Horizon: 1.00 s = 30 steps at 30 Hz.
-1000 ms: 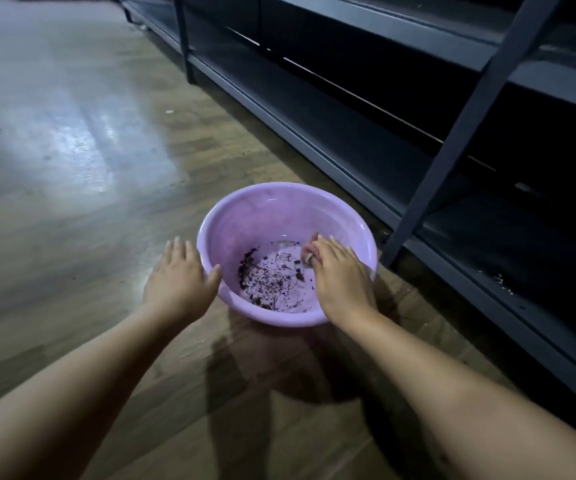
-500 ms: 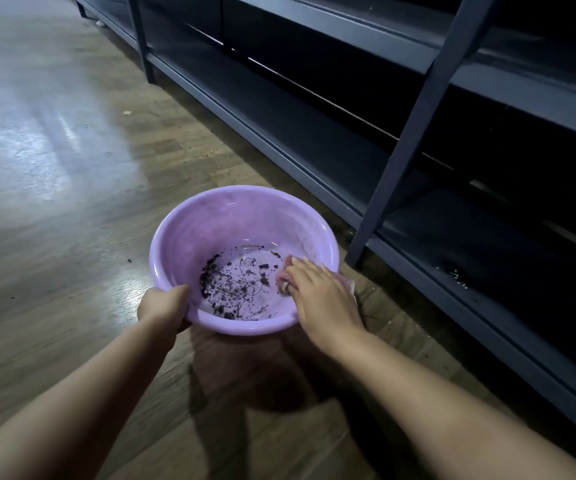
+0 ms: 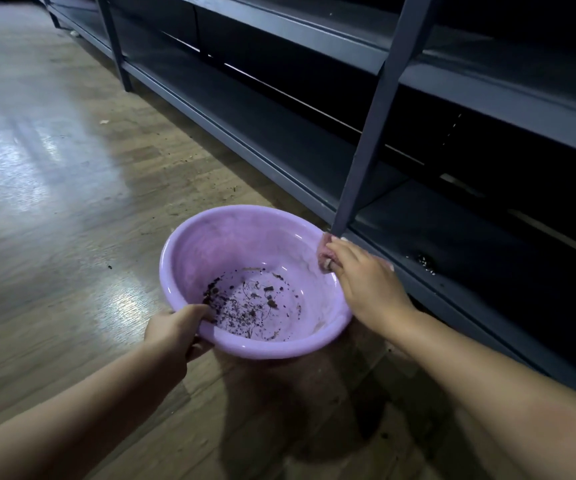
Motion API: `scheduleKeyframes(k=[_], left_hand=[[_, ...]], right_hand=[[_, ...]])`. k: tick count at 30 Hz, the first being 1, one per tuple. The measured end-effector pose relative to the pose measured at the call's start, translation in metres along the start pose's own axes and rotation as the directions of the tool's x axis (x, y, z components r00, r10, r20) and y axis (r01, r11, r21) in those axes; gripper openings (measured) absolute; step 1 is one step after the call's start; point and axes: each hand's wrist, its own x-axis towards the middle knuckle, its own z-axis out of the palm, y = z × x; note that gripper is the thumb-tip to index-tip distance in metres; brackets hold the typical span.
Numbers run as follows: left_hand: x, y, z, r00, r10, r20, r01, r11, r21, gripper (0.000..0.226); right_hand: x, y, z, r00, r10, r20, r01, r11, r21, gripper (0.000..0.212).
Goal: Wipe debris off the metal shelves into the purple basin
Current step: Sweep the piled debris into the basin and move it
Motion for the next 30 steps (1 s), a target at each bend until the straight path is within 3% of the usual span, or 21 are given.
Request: scheduleKeyframes(k=[5, 9, 14, 17, 19, 21, 23, 25, 30], left_hand=[[-0.043, -0.008, 0.004, 0.991, -0.048, 0.128, 0.047, 0.999, 0.013, 0.007], [-0.073, -0.024, 0.014, 0.959, -0.107, 0.261, 0.114, 0.993, -0.010, 0.014], [-0.087, -0.039, 0.027, 0.949, -0.184, 0.256, 0.192, 0.981, -0.005, 0.018], [-0.088, -0.041, 0.024, 0.956, -0.101, 0.274, 0.084, 0.994, 0.073, 0.011], [-0.084, -0.041, 0.017, 0.950, 0.115, 0.290, -0.173, 0.968, 0.183, 0.008], [-0.077, -0.037, 0.015, 0.921, 0.264, 0.286, -0.334, 0.913, 0.233, 0.016], [-0.077, -0.027, 0.015, 0.909, 0.297, 0.293, -0.336, 0.937, 0.093, 0.025], [-0.076, -0.015, 0.015, 0.935, 0.214, 0.282, -0.215, 0.976, -0.029, 0.022], [-0.063, -0.004, 0.006, 0.973, 0.152, 0.175, -0.149, 0.988, -0.029, 0.046]], right_hand=[[-0.010, 0.036, -0.025, 0.992, 0.121, -0.041, -0.123, 0.991, -0.046, 0.036], [-0.019, 0.069, -0.038, 0.964, 0.251, -0.084, -0.249, 0.968, 0.030, 0.033], [-0.029, 0.095, -0.037, 0.914, 0.385, -0.131, -0.372, 0.921, 0.112, 0.033], [-0.034, 0.100, -0.034, 0.918, 0.379, -0.114, -0.371, 0.924, 0.092, 0.033], [-0.034, 0.101, -0.032, 0.923, 0.370, -0.104, -0.363, 0.928, 0.083, 0.033], [-0.032, 0.100, -0.030, 0.930, 0.355, -0.099, -0.349, 0.934, 0.074, 0.033], [-0.029, 0.097, -0.028, 0.934, 0.343, -0.098, -0.336, 0.939, 0.078, 0.033], [-0.027, 0.094, -0.026, 0.939, 0.332, -0.094, -0.325, 0.942, 0.079, 0.033], [-0.023, 0.088, -0.022, 0.956, 0.279, -0.093, -0.275, 0.960, 0.055, 0.030]])
